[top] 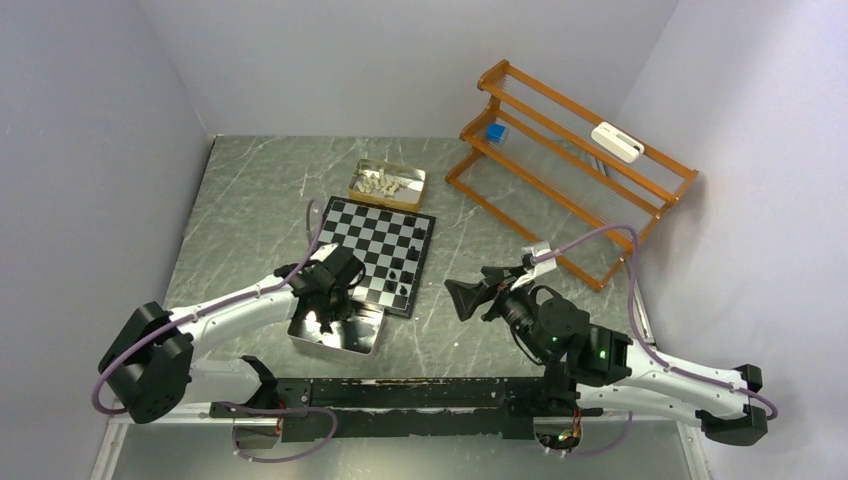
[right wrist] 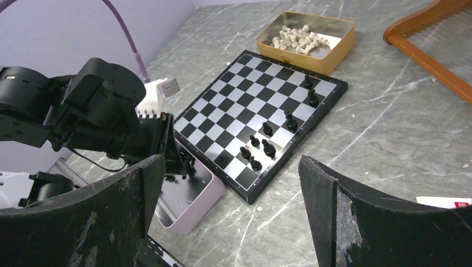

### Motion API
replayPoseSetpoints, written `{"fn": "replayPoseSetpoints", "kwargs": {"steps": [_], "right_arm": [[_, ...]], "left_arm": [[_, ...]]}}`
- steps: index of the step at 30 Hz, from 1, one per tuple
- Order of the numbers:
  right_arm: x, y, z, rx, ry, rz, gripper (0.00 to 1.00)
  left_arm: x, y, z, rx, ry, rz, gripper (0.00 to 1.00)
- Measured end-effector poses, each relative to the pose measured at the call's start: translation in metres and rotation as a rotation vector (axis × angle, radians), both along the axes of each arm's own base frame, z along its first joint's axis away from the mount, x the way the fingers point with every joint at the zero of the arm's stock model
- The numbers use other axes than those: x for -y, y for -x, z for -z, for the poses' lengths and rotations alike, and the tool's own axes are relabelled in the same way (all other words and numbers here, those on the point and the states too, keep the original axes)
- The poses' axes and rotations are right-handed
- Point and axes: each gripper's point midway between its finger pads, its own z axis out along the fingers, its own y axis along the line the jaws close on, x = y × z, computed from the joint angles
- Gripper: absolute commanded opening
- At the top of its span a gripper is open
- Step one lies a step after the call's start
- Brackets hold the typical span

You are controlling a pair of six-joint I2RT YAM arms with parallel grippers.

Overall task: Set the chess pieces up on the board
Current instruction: Pick up the chess piece from the storage box.

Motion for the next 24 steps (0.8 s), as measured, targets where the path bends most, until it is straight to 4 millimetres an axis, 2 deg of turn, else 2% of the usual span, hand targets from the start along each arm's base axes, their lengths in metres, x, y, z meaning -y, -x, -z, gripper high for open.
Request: {"fn": "replayPoseSetpoints", "kwargs": {"steps": [13, 17, 24], "right_arm": [[0.005, -0.001, 0.01, -0.001, 0.018, 0.016, 0.95], [0.004, -0.001, 0.011, -0.003, 0.021, 0.016, 0.95], [0.003, -0.001, 0.012, -0.01, 0.02, 0.015, 0.94]], "left_arm": [[-0.007, 0.008, 0.021, -0.037, -0.028, -0.014, 0.3], [-0.004, 0.005, 0.021, -0.029, -0.02, -0.013, 0.29], [-0.002, 0.003, 0.022, -0.017, -0.01, -0.009, 0.16]]}}
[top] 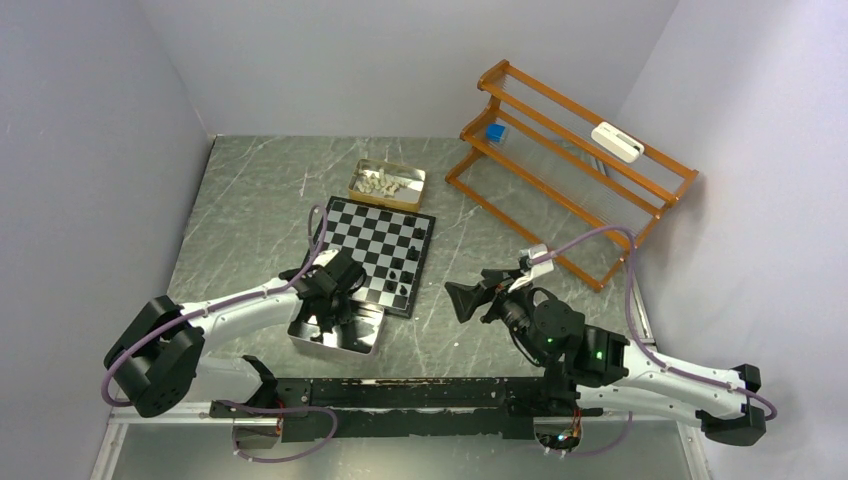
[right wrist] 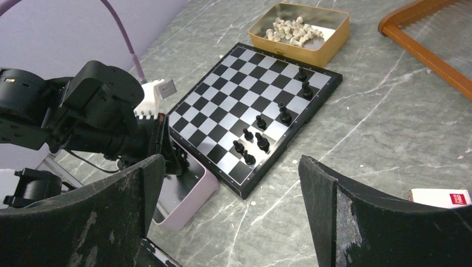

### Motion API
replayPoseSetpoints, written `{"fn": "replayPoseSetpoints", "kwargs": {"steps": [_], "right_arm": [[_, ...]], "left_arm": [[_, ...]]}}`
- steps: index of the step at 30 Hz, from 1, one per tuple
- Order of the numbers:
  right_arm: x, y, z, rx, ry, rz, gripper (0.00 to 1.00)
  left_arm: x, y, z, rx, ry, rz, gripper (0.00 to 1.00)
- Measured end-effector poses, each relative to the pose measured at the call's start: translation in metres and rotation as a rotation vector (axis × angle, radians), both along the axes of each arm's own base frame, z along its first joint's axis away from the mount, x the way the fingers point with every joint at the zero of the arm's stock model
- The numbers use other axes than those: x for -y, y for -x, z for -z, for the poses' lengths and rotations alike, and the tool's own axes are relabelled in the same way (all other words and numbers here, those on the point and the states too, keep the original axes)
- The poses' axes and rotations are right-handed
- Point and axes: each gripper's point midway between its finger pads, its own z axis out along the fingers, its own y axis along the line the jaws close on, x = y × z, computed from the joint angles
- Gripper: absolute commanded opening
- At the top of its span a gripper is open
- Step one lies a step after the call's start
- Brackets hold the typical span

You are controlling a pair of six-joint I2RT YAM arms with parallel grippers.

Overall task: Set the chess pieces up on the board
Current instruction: Pick up the chess piece from the storage box.

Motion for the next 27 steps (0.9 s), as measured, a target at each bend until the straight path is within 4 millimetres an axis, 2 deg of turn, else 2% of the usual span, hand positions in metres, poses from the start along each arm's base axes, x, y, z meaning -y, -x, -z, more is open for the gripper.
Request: {"fn": "replayPoseSetpoints", "kwargs": {"steps": [9, 15, 19, 23, 27], "right_arm": [[-0.008, 0.0, 0.01, -0.022, 0.032, -0.011, 0.94], [-0.025, 0.002, 0.019, -0.047, 0.05, -0.053, 0.94], [-0.045, 0.004, 0.018, -0.063, 0.059, -0.1, 0.92], [-0.077, 0.001, 0.018, -0.095, 0.108, -0.148, 0.87], [-0.103, -0.014, 0.019, -0.144, 0.118, -0.2, 0.74]], "left_arm": [[0.0, 0.001, -0.003, 0.007, 0.01, 0.013, 0.07], [0.002, 0.001, -0.022, 0.055, 0.058, 0.029, 0.05], [0.006, 0.0, -0.035, 0.09, 0.099, 0.065, 0.05], [0.01, 0.0, -0.049, 0.132, 0.136, 0.11, 0.05], [0.015, 0.002, -0.063, 0.169, 0.179, 0.164, 0.05]]}}
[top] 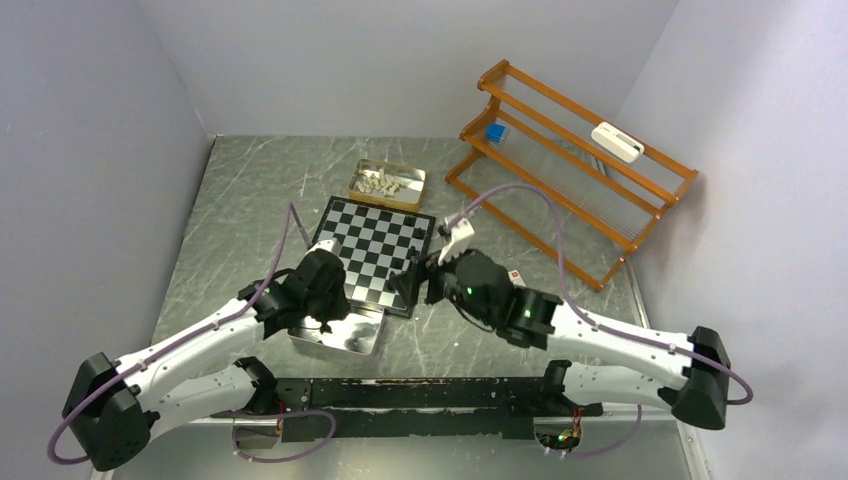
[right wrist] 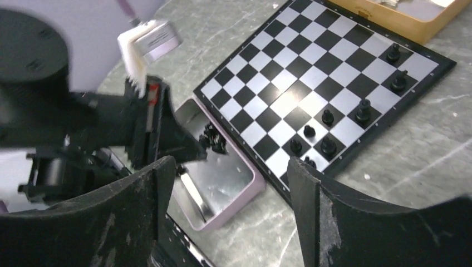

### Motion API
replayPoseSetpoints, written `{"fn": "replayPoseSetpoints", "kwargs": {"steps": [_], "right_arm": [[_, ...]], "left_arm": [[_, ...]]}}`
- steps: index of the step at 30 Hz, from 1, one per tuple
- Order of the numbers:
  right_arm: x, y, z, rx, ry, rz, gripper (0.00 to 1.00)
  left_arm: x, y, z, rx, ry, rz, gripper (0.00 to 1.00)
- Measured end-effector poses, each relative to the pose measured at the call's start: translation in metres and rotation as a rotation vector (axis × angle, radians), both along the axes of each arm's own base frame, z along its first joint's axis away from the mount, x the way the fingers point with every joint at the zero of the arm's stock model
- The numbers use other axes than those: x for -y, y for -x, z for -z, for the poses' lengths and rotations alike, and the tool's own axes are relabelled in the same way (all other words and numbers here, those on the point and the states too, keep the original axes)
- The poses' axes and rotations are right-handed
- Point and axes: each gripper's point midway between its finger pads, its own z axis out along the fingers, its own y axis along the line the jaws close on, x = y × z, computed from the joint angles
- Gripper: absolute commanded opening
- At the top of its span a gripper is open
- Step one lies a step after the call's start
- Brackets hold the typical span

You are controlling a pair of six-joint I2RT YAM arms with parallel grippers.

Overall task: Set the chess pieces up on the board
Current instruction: Pick up the chess piece from the storage box, then place the chess piece on the chessboard.

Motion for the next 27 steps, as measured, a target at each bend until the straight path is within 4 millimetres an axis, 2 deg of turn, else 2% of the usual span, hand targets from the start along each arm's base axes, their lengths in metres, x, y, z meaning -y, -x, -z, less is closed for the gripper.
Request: {"fn": "replayPoseSetpoints", "kwargs": {"steps": [4, 8, 12, 20, 24, 27], "right_arm": [[-0.012, -0.029, 0.005, -0.087, -0.05, -0.046, 0.68], [-0.026, -0.037, 0.012, -0.161, -0.062, -0.128, 0.57], [-0.044, -0.038, 0.007, -0.215, -0.092, -0.234, 0.52], [-0.052, -0.024, 0.008, -0.242, -0.135, -0.344, 0.52], [-0.047, -0.015, 0.012, -0.188, -0.14, -0.394, 0.49], [-0.034, -0.008, 0.018, -0.074, -0.113, -0.427, 0.54]], "left_arm": [[0.011, 0.001, -0.018, 0.053, 0.07, 0.078, 0.06], [0.024, 0.003, -0.037, 0.111, 0.148, 0.158, 0.05], [0.031, 0.005, -0.052, 0.152, 0.2, 0.208, 0.05], [0.044, 0.009, -0.078, 0.226, 0.297, 0.278, 0.06], [0.053, 0.012, -0.083, 0.224, 0.339, 0.321, 0.05], [0.063, 0.017, -0.084, 0.204, 0.373, 0.368, 0.05]]}}
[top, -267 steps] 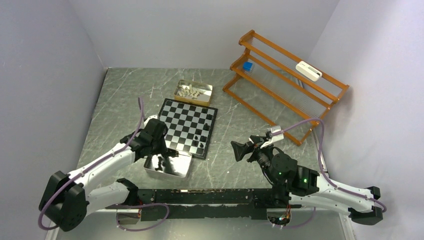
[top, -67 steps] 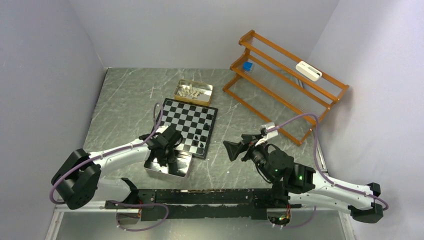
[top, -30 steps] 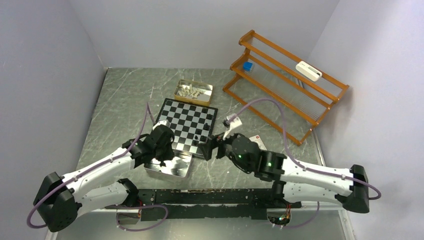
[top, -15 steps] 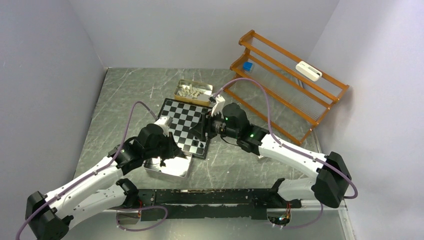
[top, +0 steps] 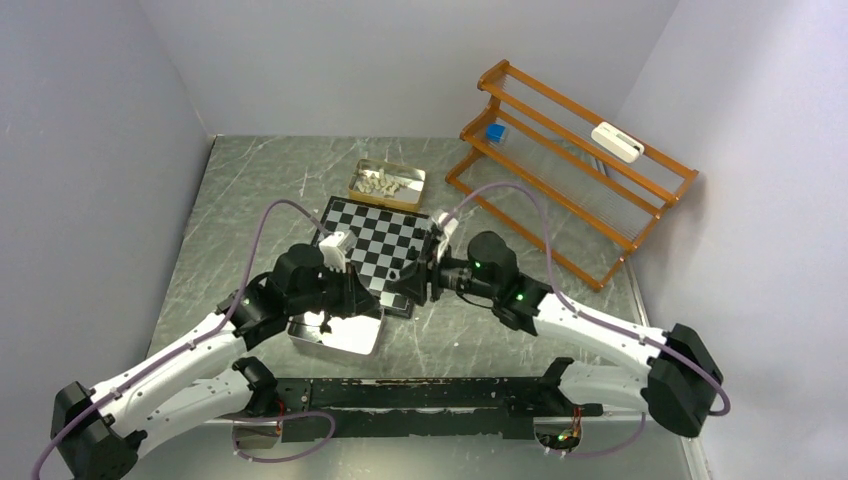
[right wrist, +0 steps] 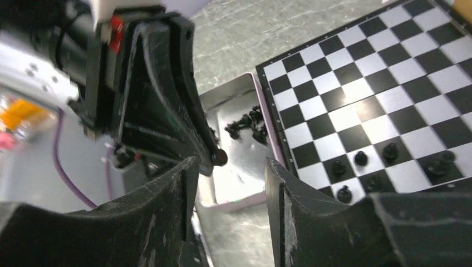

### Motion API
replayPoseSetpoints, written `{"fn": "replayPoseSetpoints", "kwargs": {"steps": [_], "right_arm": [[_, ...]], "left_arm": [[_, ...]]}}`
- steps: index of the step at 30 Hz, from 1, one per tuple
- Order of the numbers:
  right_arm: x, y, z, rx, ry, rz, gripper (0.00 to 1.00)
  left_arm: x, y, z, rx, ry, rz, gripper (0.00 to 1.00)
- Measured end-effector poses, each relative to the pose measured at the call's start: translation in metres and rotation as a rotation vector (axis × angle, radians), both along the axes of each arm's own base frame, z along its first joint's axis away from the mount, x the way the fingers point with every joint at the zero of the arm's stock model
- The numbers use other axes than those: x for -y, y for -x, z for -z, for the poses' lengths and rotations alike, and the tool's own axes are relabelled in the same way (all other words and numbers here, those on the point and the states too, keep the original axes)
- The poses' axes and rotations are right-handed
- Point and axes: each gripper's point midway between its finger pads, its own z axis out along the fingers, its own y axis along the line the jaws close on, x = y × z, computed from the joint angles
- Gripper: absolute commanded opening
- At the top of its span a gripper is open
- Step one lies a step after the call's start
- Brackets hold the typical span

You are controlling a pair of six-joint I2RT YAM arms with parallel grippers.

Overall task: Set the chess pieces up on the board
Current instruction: Place the chess piece on the chessboard.

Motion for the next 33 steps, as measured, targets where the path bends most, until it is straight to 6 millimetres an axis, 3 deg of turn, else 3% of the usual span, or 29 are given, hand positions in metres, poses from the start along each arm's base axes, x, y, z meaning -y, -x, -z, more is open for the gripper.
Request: {"fn": "replayPoseSetpoints", "kwargs": {"steps": [6, 10, 15, 23, 28, 33], "right_arm": [[0.027, 0.025, 0.014, 0.424, 0.045, -0.169, 0.73], [0.032, 0.029, 0.015, 0.683, 0.1, -0.269, 0.73], [0.028, 0.03, 0.01, 0.888, 0.145, -0.386, 0.66], [0.021, 0.046, 0.007, 1.07, 0.131, -0.503, 0.6], [0.014, 0.067, 0.018, 1.119, 0.146, -0.596, 0.6], [0.009, 0.076, 0.027, 1.162, 0.185, -0.627, 0.53]], "left_arm": [[0.015, 0.015, 0.002, -0.057, 0.021, 0.123, 0.06], [0.024, 0.022, -0.011, -0.06, 0.04, 0.208, 0.06], [0.032, 0.031, -0.025, -0.058, 0.078, 0.29, 0.06], [0.039, 0.045, -0.023, -0.12, 0.105, 0.379, 0.06], [0.043, 0.049, -0.028, -0.124, 0.134, 0.414, 0.06], [0.044, 0.052, -0.028, -0.136, 0.14, 0.43, 0.06]]}}
